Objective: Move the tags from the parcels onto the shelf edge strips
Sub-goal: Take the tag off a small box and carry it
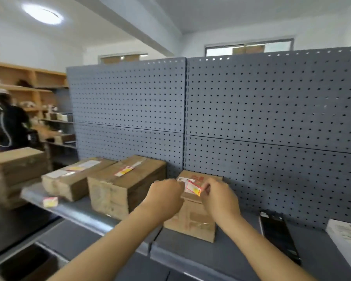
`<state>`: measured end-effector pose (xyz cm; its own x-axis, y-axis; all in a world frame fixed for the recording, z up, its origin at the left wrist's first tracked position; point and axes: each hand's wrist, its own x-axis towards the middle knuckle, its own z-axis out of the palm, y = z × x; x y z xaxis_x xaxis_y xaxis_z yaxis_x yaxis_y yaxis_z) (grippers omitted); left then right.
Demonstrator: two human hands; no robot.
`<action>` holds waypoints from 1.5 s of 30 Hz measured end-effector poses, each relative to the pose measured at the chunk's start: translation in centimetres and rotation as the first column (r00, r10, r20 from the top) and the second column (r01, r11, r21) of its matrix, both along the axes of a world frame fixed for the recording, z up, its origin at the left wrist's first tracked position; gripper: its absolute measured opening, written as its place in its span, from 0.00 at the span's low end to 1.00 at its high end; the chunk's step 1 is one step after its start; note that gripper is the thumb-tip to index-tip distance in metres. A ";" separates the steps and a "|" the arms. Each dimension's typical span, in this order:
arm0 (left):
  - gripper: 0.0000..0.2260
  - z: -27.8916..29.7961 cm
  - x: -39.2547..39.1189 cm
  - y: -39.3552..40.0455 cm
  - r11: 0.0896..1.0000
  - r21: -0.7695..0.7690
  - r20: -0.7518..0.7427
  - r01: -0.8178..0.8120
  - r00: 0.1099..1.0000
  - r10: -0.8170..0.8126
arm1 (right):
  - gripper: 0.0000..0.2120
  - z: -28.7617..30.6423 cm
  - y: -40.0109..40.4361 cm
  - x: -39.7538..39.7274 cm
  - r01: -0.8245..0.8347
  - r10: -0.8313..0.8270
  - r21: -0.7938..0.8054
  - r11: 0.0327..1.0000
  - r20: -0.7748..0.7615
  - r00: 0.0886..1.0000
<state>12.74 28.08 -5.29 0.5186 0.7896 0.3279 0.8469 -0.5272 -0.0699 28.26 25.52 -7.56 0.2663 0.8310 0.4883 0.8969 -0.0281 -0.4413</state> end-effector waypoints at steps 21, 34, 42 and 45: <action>0.12 -3.0 -33.3 -2.5 0.911 -0.134 0.128 -0.390 0.905 0.406 | 0.06 -2.8 5.5 -32.5 -0.517 0.520 -0.134 0.846 -0.017 0.854; 0.13 -6.2 -34.0 7.4 0.929 -0.230 0.068 -0.291 0.947 0.313 | 0.08 -6.0 13.5 -32.9 -0.423 0.443 -0.311 0.851 -0.008 0.896; 0.14 -8.5 -33.5 11.8 0.950 -0.268 -0.019 -0.161 0.987 0.162 | 0.08 -6.2 14.7 -32.3 -0.300 0.318 -0.365 0.881 -0.011 0.948; 0.12 -8.9 -33.6 13.5 0.954 -0.287 -0.041 -0.081 0.997 0.073 | 0.04 -6.5 14.6 -32.3 -0.243 0.235 -0.350 0.905 -0.067 0.970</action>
